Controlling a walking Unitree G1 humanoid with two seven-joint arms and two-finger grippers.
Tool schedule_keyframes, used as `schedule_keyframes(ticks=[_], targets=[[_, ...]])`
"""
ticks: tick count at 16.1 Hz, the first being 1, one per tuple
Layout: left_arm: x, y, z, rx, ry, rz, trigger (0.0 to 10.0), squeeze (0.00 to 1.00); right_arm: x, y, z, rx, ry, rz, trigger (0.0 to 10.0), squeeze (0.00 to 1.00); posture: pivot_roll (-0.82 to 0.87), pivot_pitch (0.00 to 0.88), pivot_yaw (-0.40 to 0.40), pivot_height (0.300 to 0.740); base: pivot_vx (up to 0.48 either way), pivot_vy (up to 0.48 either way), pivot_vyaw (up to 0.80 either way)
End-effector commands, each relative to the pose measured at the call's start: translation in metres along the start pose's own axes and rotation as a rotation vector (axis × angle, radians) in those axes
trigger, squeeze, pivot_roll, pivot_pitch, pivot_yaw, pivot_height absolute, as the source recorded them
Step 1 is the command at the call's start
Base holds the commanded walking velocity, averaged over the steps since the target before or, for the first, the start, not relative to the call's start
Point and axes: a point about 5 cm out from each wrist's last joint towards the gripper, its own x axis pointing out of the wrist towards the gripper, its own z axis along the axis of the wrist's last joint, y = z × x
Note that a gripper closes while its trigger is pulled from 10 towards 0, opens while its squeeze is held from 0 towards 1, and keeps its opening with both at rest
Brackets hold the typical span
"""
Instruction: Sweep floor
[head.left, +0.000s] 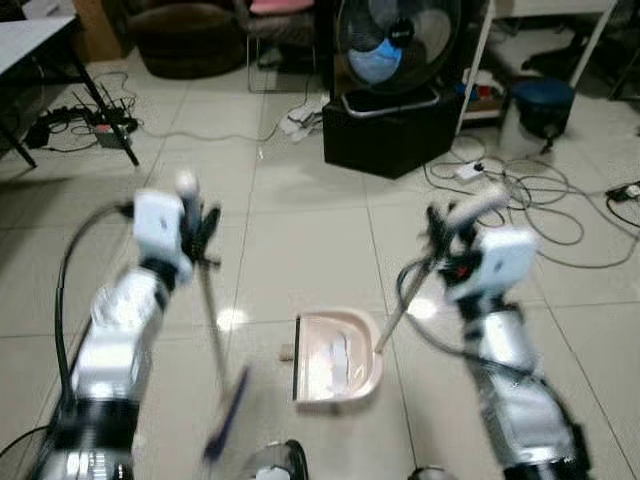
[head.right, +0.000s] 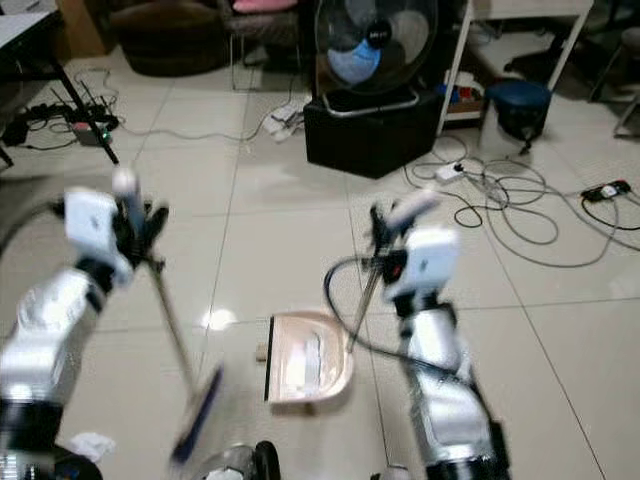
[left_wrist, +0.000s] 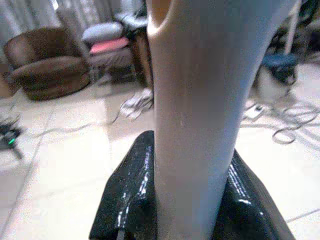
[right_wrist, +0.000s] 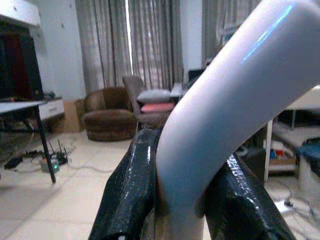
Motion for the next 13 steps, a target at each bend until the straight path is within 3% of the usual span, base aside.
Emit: schedule_keyframes(ticks=[1, 7, 8, 13], targets=[[-0.002, 0.0, 0.01, 0.043, -0.048, 0.048, 10.0, 0.0, 0.012, -0.001, 0.029, 0.052, -0.076, -0.014, 10.0, 0.0, -0.09, 0.0, 0.121, 0.74, 0.0, 0.0, 0.8], [-0.03, -0.017, -0.011, 0.082, 0.019, 0.09, 10.0, 0.0, 0.039, 0.009, 0.077, 0.183, -0.104, 0.033, 10.0, 0.0, -0.08, 0.0, 0.093, 0.74, 0.0, 0.0, 0.8], [-0.034, -0.019, -0.013, 0.109, 0.028, 0.09, 10.0, 0.0, 0.041, 0.01, 0.081, 0.203, -0.102, 0.033, 10.0, 0.0, -0.08, 0.0, 0.088, 0.74, 0.0, 0.0, 0.8], [-0.052, -0.031, -0.014, 0.095, 0.044, 0.083, 10.0, 0.0, 0.051, 0.006, 0.094, 0.258, -0.096, 0.009, 10.0, 0.0, -0.05, 0.0, 0.084, 0.74, 0.0, 0.0, 0.8]])
